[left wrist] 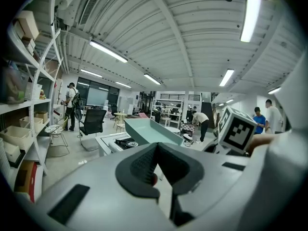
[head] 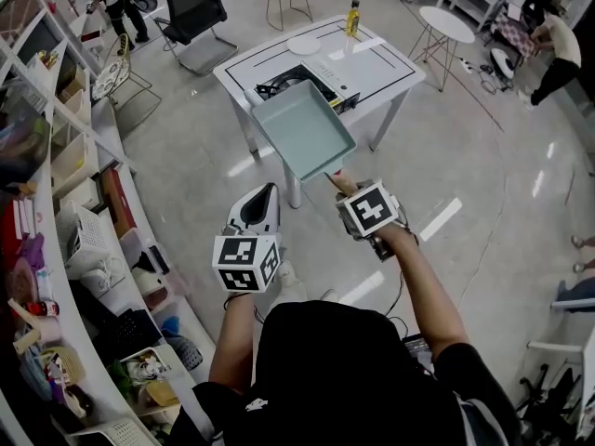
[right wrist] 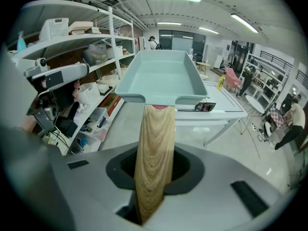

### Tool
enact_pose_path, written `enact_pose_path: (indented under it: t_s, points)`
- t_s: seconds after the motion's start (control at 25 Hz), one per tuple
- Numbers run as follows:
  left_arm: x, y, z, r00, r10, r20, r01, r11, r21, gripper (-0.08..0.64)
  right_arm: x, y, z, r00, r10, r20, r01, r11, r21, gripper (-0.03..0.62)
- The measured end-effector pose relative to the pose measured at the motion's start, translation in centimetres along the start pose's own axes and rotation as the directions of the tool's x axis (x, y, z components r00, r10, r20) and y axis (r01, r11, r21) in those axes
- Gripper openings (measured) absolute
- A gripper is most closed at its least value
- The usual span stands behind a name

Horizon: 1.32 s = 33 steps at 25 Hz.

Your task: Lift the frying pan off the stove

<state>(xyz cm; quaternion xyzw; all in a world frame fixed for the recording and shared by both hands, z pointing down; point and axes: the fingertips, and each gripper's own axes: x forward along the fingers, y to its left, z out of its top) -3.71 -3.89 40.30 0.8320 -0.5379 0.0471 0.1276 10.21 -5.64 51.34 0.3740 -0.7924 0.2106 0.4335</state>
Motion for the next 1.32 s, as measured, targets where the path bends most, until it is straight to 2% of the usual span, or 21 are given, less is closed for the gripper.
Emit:
enact_pose_path:
  t_s: [0.4, 0.52, 0.72, 0.88, 1.04, 1.32]
  points:
    - [-3.0, -3.6, -1.2, 1.0, 0.016, 0.006, -0.016, 1.0, 0.003, 0.011, -2.3, 0.9, -4.0, 1.0, 0.008, 0.0, -0.008, 1.0, -0.014, 0.067]
    - [-3.5, -3.9, -1.7, 1.0, 0.02, 0.003, -0.02, 1.0, 0.005, 0.011, -3.2, 0.9, -3.5, 0.999, -0.016, 0.029, 0.017, 0.999, -0.04, 0.067]
    - [-4.0, -4.3, -1.8, 1.0, 0.025, 0.006, -0.025, 1.0, 0.005, 0.011, -3.2, 1.5, -4.4, 1.0, 0.006, 0.021, -0.006, 1.0, -0.029, 0.067]
    - [-4.4, -4.2, -1.8, 1.0, 0.023, 0.01, -0.023, 1.0, -0.001, 0.011, -3.5, 1.6, -4.1, 0.999, -0.009, 0.033, 0.01, 0.999, -0.039, 0.067]
    - [-4.8, -4.0, -1.9, 0.999, 0.036, 0.009, -0.036, 0.999, 0.001, 0.011, -3.0, 2.0, -5.0, 1.0, 0.016, 0.006, -0.016, 1.0, -0.025, 0.067]
    - [-5.5, -3.7, -2.1, 0.999, 0.042, 0.011, -0.042, 0.999, -0.01, 0.011, -3.0, 2.5, -5.2, 1.0, 0.015, 0.003, -0.014, 0.999, -0.039, 0.067]
